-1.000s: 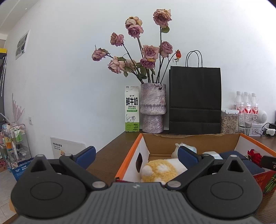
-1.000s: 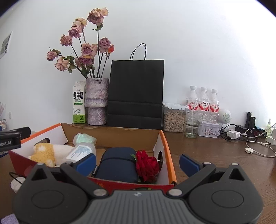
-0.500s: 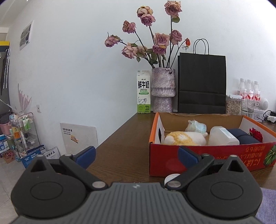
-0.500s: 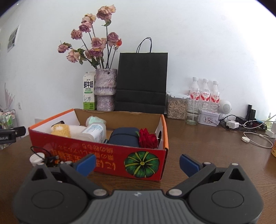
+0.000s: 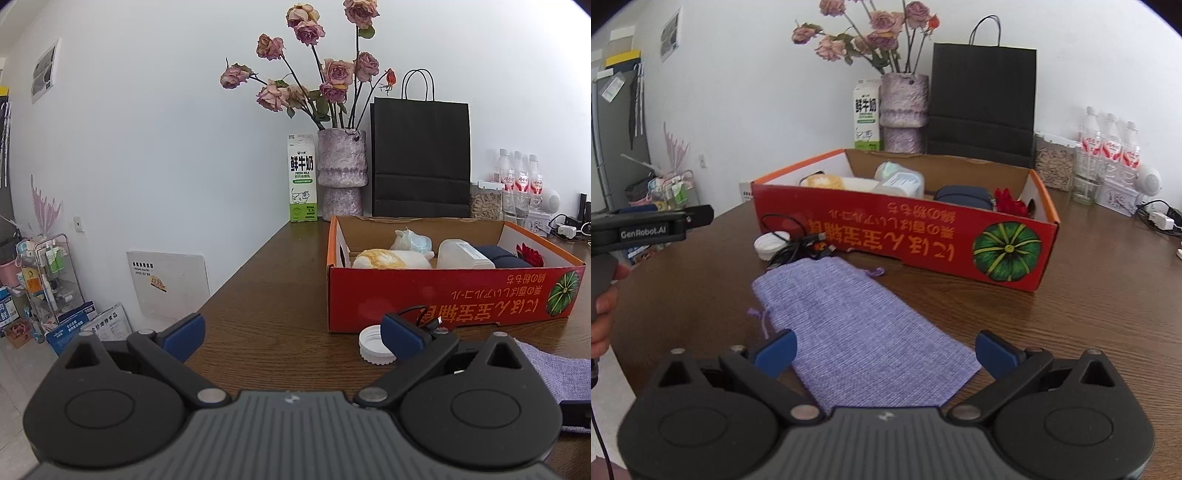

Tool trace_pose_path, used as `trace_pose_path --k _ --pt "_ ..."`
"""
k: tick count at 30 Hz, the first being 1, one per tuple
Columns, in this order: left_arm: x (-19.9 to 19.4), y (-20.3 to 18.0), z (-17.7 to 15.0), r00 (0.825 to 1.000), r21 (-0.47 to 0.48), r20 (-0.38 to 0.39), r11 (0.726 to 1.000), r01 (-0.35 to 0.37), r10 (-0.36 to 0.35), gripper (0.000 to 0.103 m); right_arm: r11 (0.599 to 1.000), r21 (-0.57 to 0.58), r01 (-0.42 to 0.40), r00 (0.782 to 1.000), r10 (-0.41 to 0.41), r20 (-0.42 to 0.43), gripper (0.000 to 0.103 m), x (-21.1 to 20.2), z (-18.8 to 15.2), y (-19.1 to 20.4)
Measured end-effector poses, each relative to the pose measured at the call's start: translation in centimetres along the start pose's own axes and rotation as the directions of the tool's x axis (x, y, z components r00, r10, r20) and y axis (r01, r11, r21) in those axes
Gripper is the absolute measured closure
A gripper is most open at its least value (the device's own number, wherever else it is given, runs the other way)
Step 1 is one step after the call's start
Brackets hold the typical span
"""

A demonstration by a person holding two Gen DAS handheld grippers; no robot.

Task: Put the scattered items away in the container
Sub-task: 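Move the right tool over the purple linen pouch while the left tool approaches a white cap, then grasp the purple pouch with the right tool while the left tool grasps a white cap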

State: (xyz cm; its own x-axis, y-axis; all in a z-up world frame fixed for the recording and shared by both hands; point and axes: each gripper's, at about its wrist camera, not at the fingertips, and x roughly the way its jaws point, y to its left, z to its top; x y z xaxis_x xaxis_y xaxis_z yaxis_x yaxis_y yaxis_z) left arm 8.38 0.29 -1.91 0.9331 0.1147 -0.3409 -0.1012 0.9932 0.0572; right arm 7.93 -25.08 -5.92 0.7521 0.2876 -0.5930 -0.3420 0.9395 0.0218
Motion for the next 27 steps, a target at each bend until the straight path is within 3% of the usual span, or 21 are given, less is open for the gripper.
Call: trace_pose_path --k 3,11,19,22,25,27 --pt "-0.5 0.2 -0.1 1.0 -0.003 -0.002 1.0 0.008 -0.008 0.0 0.999 -0.004 0.033 0.997 -0.033 -0.063 0.0 1.5 0.0 0.2" --pt "-1.1 0.2 -0.2 1.0 0.01 0.007 1.0 0.017 -0.017 0.0 0.999 0.008 0.037 0.998 -0.036 -0.053 0.0 1.8 -0.1 -0.2" --pt "-1.2 0.2 -0.4 1.0 0.01 -0.005 1.0 0.014 -0.014 0.0 0.999 0.003 0.034 0.999 -0.033 -0.015 0.015 1.0 -0.6 0.2" --pt "-1.2 0.3 -0.5 1.0 0.006 -0.008 1.0 0.014 -0.014 0.0 0.999 0.004 0.034 0.999 -0.034 -0.001 0.028 0.5 -0.8 0.4" --pt "-1.1 0.4 -0.6 1.0 0.005 -0.014 1.0 0.011 -0.011 0.0 0.999 0.008 0.048 0.999 -0.048 0.014 0.051 0.0 -1.0 0.4" --pt "-1.2 0.4 -0.6 1.0 0.005 -0.018 1.0 0.012 -0.012 0.0 0.998 0.014 0.059 0.998 -0.06 0.021 0.082 -0.3 -1.1 0.3"
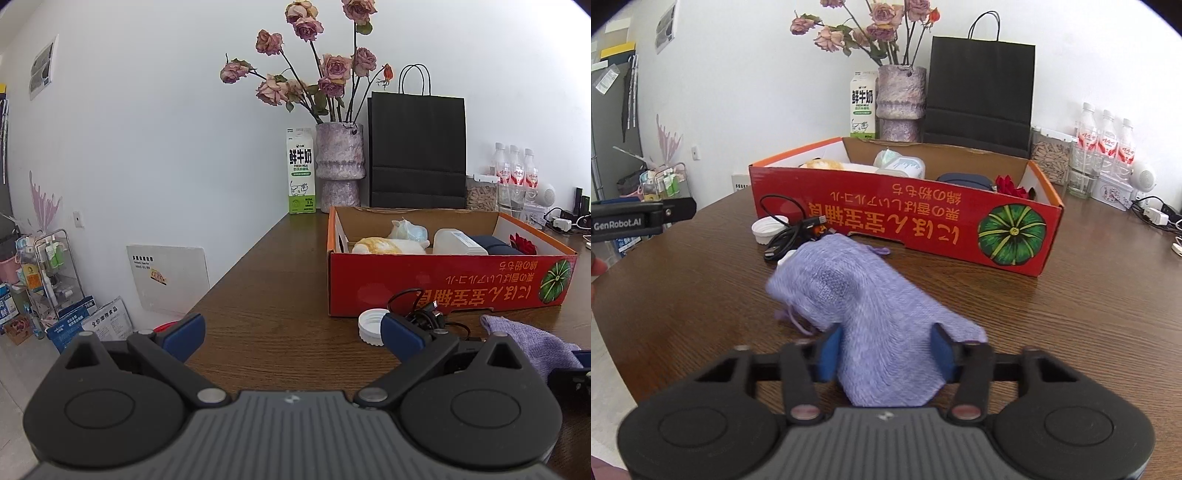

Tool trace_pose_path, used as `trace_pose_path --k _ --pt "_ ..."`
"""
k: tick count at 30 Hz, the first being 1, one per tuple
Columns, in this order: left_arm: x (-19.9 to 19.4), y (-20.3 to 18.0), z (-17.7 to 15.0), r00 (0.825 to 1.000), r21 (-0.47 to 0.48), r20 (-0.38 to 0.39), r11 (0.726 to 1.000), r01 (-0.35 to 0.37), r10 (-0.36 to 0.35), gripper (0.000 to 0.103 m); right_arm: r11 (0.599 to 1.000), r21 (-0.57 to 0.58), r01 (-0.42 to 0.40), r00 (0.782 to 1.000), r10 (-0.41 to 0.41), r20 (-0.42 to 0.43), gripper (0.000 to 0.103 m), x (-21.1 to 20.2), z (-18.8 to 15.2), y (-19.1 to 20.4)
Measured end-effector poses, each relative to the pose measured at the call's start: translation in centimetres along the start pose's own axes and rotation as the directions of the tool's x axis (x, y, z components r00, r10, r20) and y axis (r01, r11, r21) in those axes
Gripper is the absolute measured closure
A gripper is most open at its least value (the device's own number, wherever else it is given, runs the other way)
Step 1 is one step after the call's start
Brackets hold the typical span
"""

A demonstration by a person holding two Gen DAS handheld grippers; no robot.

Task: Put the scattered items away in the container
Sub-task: 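Grasp the purple pouch with the right tool while the left tool grasps a white cap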

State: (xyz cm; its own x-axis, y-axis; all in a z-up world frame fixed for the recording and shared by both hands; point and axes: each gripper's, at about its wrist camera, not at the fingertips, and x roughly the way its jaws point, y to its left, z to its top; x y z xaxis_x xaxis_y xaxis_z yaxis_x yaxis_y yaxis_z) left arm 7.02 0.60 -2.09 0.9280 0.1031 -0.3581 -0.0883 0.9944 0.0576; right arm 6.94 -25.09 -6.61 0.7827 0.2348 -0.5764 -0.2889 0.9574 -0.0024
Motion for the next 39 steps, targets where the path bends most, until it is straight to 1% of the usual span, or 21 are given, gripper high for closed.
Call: trace_pose_path --k 1,2,3,5,7,9,12,15,20,23,28,35,39 --pt "0.0 0.0 0.0 1.0 0.0 0.0 1.0 0.0 0.0 0.0 1.0 0.001 0.008 1.0 -0.008 0.002 0.088 -0.1 -0.1 -0.1" --pt "-0.1 0.0 0.0 1.0 0.001 0.001 1.0 0.001 -0.001 0.0 1.0 0.006 0.004 1.0 -0.004 0.006 0.097 -0.2 -0.2 -0.3" --pt "-0.1 0.0 0.0 1.0 0.002 0.003 1.0 0.002 -0.002 0.0 1.0 0.017 -0.019 1.0 0.019 0.012 0.098 -0.4 -0.3 -0.5" --pt "-0.3 -0.1 0.1 1.0 0.005 0.008 1.0 -0.001 0.001 0.0 0.998 0.032 -0.045 0.999 0.044 0.027 0.099 -0.8 -0.5 -0.8" --pt "-0.4 0.0 0.2 1.0 0.003 0.01 1.0 0.0 -0.001 0.0 0.998 0.038 -0.051 0.997 0.049 0.053 0.099 -1.3 -0.6 -0.8" --pt "-0.3 -0.2 0.4 1.0 0.008 0.012 1.0 0.001 -0.001 0.0 0.997 0.048 -0.055 0.994 0.05 0.096 0.099 -2.1 -0.3 -1.0" --pt "-0.3 -0.6 0.4 1.0 0.017 0.01 1.0 0.014 -0.014 0.0 0.996 0.068 -0.05 0.987 0.039 0.158 0.099 -3.3 0.6 -1.6" --pt "-0.1 -1.4 0.4 0.999 0.029 -0.004 0.999 0.033 -0.032 0.0 0.995 0.095 -0.021 0.982 0.003 0.189 0.099 -3.9 1.4 -2.5" --pt "0.1 -3.7 0.7 0.993 0.056 -0.027 0.992 0.114 -0.113 0.0 0.99 0.14 0.034 0.98 -0.061 0.189 0.099 -4.0 2.0 -4.1" --pt "0.4 -5.6 0.9 0.984 0.082 -0.045 0.981 0.174 -0.171 0.0 0.986 0.156 0.056 0.979 -0.085 0.185 0.099 -3.9 1.9 -4.8" --pt "1.4 -8.6 0.8 0.969 0.099 -0.104 0.967 0.233 -0.223 0.0 0.984 0.165 0.072 0.978 -0.102 0.182 0.099 -4.0 1.8 -5.5" --pt "3.2 -10.7 0.6 0.952 0.061 -0.2 0.966 0.249 -0.233 0.0 0.98 0.18 0.09 0.977 -0.122 0.176 0.099 -3.7 1.9 -6.4" --pt "3.7 -11.1 0.6 0.943 0.039 -0.232 0.966 0.254 -0.238 0.0 0.979 0.186 0.089 0.977 -0.122 0.175 0.099 -3.3 2.0 -6.7"
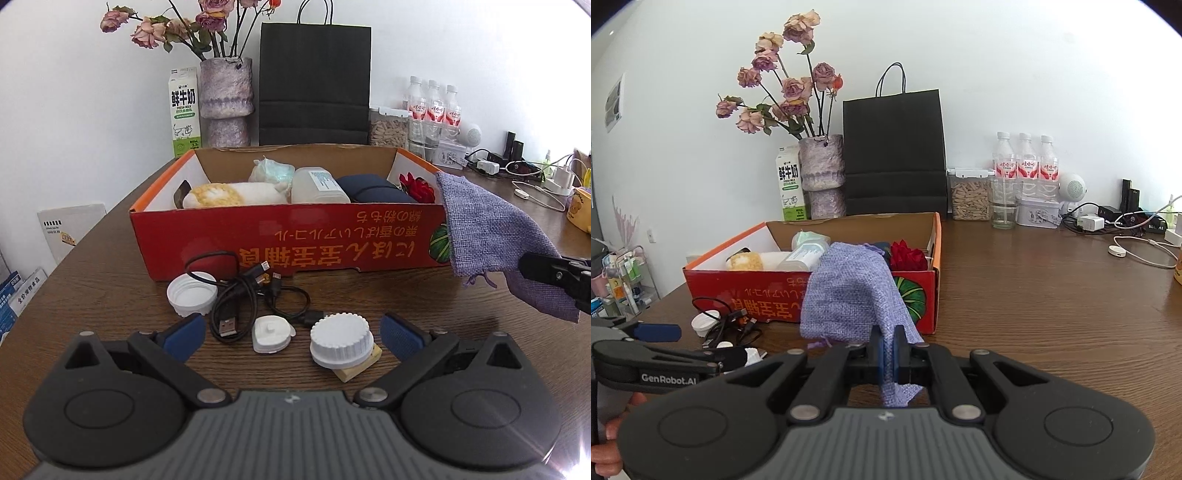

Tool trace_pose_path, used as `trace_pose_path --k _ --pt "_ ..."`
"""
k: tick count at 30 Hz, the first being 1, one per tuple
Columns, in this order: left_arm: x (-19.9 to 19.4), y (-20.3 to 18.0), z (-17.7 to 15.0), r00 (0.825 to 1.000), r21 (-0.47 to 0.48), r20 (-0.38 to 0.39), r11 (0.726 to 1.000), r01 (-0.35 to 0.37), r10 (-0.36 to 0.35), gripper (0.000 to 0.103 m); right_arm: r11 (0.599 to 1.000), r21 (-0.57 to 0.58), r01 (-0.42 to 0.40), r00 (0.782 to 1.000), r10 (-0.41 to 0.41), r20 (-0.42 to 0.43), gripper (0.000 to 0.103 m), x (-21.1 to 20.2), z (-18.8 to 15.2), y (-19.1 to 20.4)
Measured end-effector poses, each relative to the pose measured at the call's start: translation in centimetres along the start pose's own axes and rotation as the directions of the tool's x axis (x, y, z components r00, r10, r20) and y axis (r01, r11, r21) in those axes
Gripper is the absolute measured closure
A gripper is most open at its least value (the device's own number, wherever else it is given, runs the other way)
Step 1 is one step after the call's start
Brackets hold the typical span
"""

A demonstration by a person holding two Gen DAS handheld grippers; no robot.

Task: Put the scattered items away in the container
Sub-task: 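Grasp the purple pouch with the right tool while the left tool grasps a white cap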

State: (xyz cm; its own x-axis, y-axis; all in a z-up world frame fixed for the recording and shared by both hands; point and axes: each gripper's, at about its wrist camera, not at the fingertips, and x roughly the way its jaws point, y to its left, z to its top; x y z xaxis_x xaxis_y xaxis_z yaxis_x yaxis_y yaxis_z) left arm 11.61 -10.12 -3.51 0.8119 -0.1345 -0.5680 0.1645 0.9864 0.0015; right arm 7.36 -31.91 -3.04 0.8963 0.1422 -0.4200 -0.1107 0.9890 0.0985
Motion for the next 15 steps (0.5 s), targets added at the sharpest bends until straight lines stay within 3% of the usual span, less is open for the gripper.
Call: trace_pose_path --k 6,15 --pt "0.1 -0.7 0.1 1.0 -0.008 -0.019 1.0 0.008 -0.008 0.008 1.0 0.002 -0.02 1.0 0.02 0.0 0.099 0.3 0.0 0.0" --pt "0.7 -1.1 0.1 0.995 -0.04 -0.055 0.996 0.081 -0.083 0.043 0.999 0.007 -0.038 0.999 0.038 -0.015 0.099 0.5 -0.4 -0.3"
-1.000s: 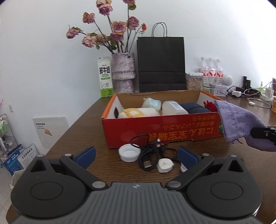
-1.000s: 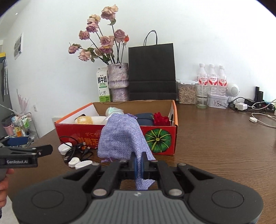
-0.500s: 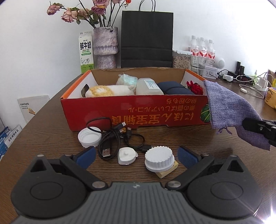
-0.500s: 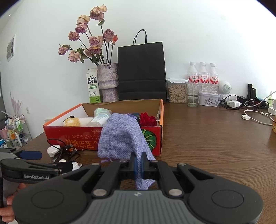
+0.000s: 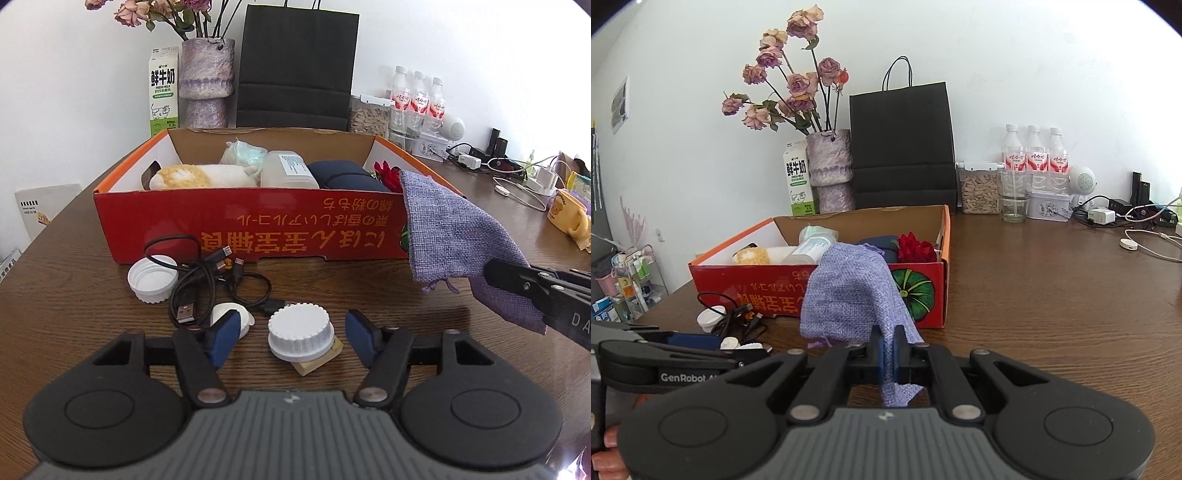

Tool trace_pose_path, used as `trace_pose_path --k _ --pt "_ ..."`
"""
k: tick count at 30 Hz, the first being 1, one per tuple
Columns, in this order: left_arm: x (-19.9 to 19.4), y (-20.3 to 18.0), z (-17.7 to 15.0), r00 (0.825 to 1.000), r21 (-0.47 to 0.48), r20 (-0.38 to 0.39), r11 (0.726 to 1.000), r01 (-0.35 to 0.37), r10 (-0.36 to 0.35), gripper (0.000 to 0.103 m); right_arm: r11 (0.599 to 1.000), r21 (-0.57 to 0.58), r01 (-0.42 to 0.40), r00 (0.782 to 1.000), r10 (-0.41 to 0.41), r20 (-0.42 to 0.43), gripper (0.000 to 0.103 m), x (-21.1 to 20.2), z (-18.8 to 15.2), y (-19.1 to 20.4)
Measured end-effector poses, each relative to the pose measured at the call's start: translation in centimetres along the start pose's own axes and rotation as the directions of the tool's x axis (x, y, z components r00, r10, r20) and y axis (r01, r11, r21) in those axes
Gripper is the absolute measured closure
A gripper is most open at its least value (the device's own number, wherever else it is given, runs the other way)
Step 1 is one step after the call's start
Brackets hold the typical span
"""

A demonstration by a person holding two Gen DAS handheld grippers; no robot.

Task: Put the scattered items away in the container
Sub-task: 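Grasp the purple pouch with the right tool while the left tool grasps a white cap, then carry the pouch and white cap into the box and open both tools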

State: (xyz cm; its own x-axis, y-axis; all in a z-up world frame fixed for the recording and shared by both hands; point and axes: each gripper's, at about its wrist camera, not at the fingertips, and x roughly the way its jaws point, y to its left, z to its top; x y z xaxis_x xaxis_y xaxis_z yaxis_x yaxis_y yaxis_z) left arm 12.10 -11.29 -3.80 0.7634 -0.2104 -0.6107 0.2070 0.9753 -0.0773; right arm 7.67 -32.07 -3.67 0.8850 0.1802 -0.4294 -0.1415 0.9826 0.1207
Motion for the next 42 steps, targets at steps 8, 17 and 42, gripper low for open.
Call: trace_pose_path --k 8,17,42 --pt "-0.1 0.5 0.2 1.0 -0.043 0.002 0.999 0.025 -0.025 0.063 1.0 0.002 -0.004 1.0 0.004 -0.005 0.099 0.0 -0.1 0.1" --pt "-2.1 0.7 1.3 0.997 -0.037 0.081 0.999 0.011 -0.008 0.063 1.0 -0.006 -0.02 1.0 0.02 0.022 0.099 -0.6 0.6 0.8" --pt "0.8 5.8 12.8 0.933 -0.172 0.336 0.982 -0.071 0.126 0.063 0.996 0.016 0.091 0.979 -0.093 0.182 0.099 9.8 11.9 2.6"
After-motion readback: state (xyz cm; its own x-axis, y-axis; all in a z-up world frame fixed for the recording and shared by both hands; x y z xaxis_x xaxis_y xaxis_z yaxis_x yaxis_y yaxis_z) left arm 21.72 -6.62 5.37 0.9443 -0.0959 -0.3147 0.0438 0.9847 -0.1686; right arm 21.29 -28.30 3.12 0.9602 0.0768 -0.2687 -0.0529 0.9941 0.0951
